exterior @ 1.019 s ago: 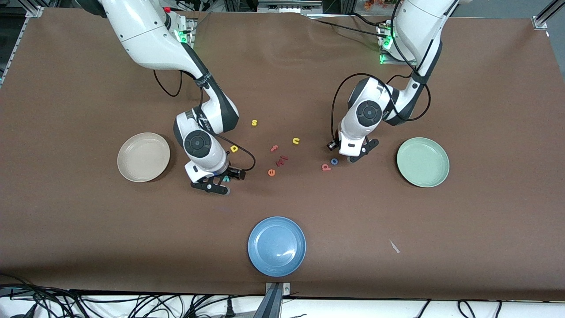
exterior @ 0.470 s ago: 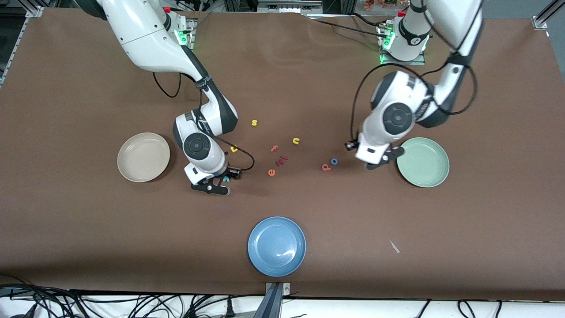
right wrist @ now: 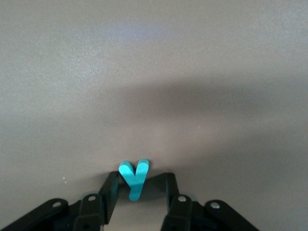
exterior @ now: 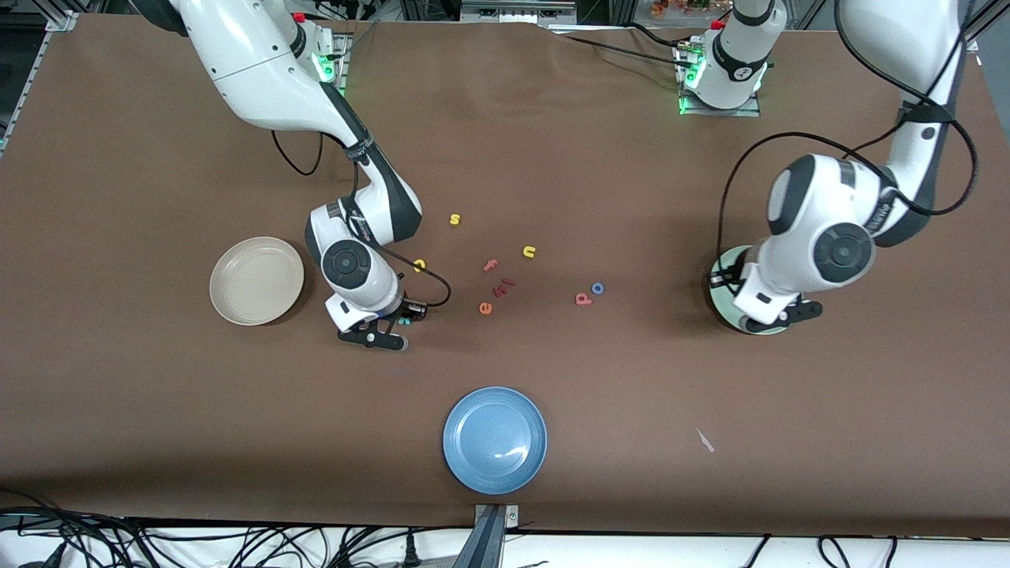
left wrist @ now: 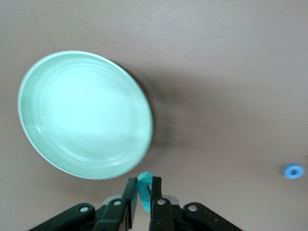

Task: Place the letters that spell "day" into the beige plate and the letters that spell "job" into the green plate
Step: 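Grasp the teal r with the left gripper while the right gripper grasps the y, then drop the r on the green plate while the right gripper carries the y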

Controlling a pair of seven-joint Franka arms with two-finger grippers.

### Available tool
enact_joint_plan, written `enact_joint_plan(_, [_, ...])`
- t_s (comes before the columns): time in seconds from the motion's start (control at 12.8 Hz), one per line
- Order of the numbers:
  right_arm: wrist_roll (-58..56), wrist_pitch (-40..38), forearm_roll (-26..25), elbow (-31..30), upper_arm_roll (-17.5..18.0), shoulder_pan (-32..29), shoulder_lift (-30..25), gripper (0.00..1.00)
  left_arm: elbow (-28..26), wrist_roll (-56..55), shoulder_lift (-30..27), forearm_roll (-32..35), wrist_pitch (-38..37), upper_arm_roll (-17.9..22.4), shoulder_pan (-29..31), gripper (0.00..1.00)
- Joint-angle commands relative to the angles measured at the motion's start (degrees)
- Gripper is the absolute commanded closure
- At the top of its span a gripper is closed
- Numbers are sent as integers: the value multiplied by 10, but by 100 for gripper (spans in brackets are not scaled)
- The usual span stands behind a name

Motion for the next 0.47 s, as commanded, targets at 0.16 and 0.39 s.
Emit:
enact_joint_plan(0.16, [-13,-9,17,17,6,-6,13,77,5,107,96,18,5,-7,57,100])
enact_joint_plan(0.39, [-12,-9,18,17,6,-6,13,89,7,107,103,18,10,-8,68,64])
